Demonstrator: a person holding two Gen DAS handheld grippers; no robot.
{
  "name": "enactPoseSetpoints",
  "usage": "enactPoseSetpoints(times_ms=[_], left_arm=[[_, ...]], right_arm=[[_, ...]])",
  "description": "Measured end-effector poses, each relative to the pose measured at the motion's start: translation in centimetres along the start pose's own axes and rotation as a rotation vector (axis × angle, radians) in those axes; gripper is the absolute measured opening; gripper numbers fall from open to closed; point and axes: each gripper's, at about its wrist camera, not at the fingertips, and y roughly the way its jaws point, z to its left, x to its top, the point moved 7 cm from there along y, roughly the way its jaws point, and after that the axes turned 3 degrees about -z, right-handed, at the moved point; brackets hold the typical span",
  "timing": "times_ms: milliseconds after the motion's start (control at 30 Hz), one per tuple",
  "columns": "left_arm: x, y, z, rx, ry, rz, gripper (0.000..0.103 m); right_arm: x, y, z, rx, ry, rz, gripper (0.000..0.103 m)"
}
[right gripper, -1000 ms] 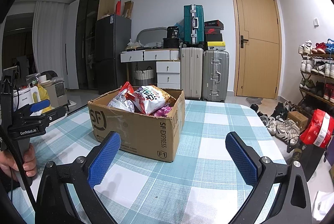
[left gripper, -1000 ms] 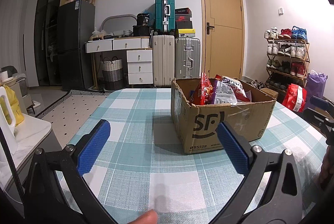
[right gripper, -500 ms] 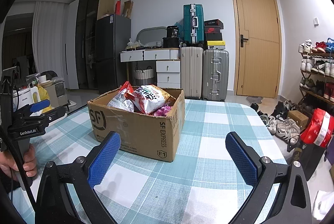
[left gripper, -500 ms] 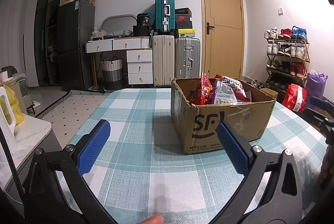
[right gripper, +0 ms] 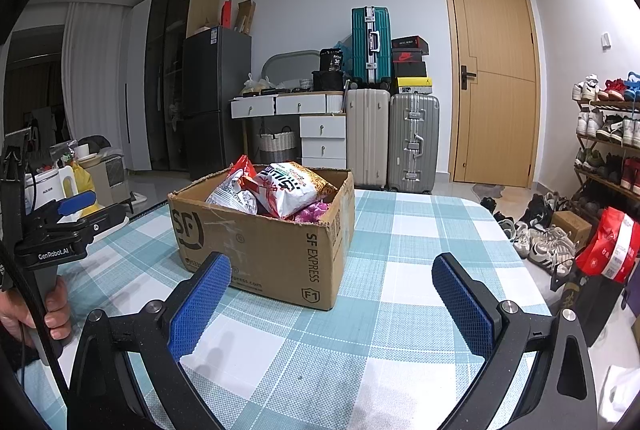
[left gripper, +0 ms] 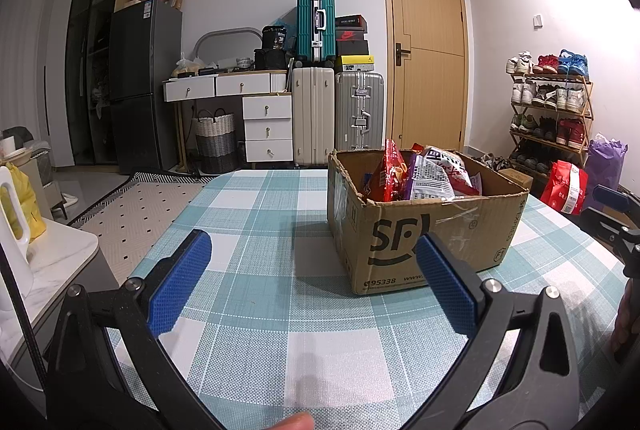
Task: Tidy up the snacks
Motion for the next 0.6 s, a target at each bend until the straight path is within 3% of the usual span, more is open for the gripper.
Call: enactPoseSetpoints(times_ms=[600], left_arm=[[0.01,-0.03,0.03,-0.002,0.000,0.000,0.102]], right_arm=[[-0.15,0.23,0.17,0.002,0.001,0.001,0.102]])
